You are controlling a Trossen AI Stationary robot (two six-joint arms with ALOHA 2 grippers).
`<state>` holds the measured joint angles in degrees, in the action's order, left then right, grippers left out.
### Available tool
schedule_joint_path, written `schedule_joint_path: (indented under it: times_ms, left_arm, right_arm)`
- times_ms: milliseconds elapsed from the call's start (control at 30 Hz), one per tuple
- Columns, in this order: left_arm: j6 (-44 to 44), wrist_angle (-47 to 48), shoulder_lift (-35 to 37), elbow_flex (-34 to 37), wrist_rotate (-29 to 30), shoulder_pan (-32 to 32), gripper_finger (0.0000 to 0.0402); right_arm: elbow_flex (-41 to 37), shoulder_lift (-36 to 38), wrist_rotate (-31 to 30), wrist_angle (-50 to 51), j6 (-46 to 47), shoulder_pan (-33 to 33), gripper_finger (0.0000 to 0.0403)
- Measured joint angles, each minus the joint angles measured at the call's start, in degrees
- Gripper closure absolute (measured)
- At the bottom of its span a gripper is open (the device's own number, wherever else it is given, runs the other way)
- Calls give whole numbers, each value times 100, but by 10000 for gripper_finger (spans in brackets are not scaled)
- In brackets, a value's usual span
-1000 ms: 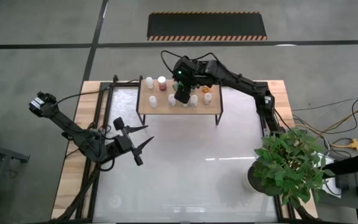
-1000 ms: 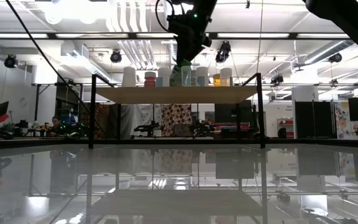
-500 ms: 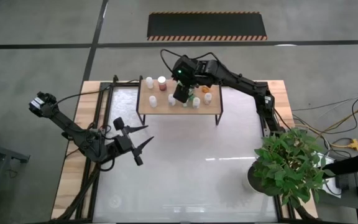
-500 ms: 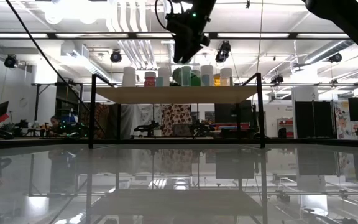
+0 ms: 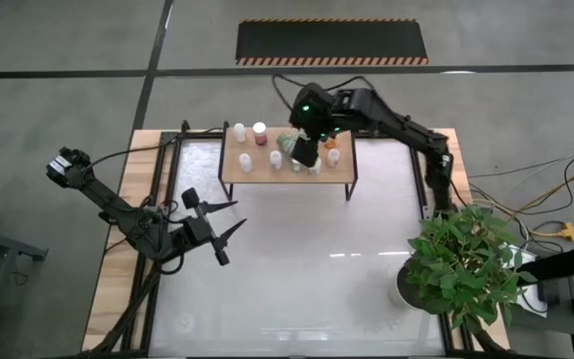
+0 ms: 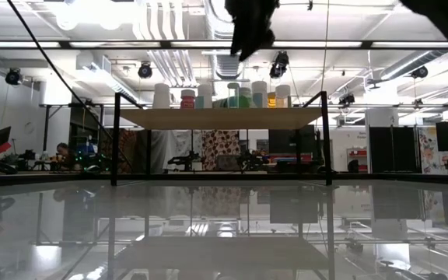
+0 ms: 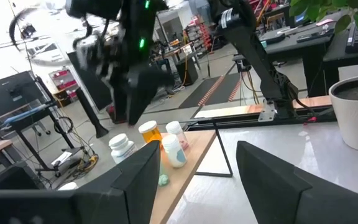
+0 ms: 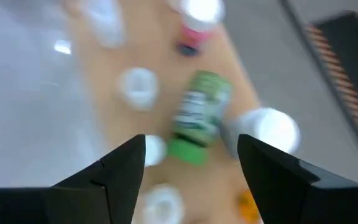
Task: Pick and place medicine bottles onto shelf by color
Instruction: Put the green pill bottle on the shelf
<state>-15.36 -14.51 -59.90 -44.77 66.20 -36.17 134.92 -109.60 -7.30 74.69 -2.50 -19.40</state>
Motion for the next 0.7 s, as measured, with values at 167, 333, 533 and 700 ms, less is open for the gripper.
schedule_joint_path:
  times_ms: [167,333,533,700]
  left_arm:
    - [-128,-205,-51,-40,3,259,207]
    - [-1363,-139,-92,-459,-832,975,207]
    - [-1677,1896,10,-1408,-2537,2373,207]
    - [-1794,3028,-311,-2171,-4773,3955,207]
  right_arm:
    - [-61,354,874,-194,-231,240,166]
    - [-127,387,898,-422,-804,517,177]
    - [-221,447,888,-430,-1035,437,179]
    - [-314,558,895,-458,-788,368,179]
